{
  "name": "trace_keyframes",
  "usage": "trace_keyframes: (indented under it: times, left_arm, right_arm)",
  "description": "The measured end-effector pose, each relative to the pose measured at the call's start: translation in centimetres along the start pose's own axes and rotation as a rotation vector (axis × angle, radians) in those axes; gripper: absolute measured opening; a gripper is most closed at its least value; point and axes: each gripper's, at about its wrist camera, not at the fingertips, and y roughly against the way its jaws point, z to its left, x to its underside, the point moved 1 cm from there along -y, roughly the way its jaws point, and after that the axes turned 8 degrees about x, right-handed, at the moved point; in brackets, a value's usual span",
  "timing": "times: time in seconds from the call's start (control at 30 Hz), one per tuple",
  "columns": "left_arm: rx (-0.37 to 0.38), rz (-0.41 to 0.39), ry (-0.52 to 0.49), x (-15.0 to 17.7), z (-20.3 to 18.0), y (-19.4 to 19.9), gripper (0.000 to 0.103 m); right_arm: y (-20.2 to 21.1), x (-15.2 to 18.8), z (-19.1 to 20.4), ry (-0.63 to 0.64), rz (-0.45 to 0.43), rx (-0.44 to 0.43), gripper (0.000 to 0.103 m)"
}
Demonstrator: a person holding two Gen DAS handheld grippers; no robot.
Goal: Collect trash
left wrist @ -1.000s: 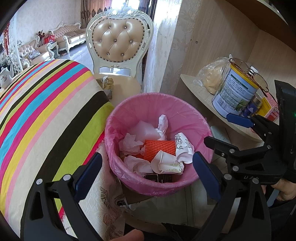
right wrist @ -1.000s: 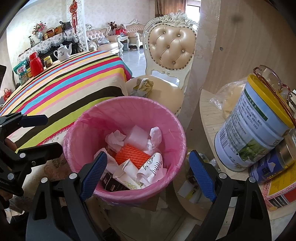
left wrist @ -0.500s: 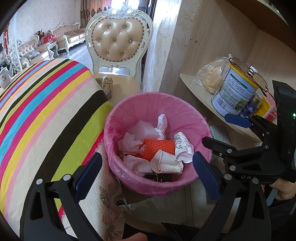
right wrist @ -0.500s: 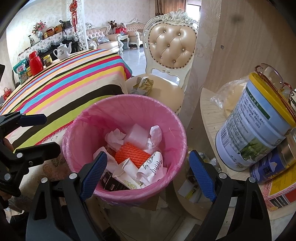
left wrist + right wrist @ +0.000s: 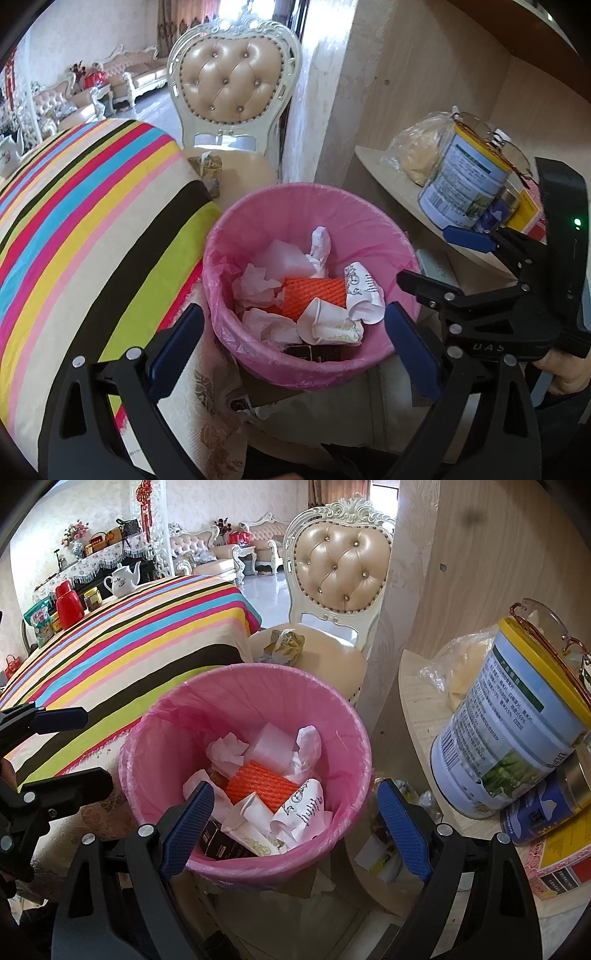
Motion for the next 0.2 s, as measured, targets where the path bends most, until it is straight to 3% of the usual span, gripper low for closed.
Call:
trace_keyframes:
  times: [0.2]
  left_arm:
    - [0.009, -0.009, 0.003, -0.03, 0.24, 0.2, 0.095]
  right_arm:
    - [-0.32, 0.0, -0.04, -0.001, 0.005, 0.005, 0.084]
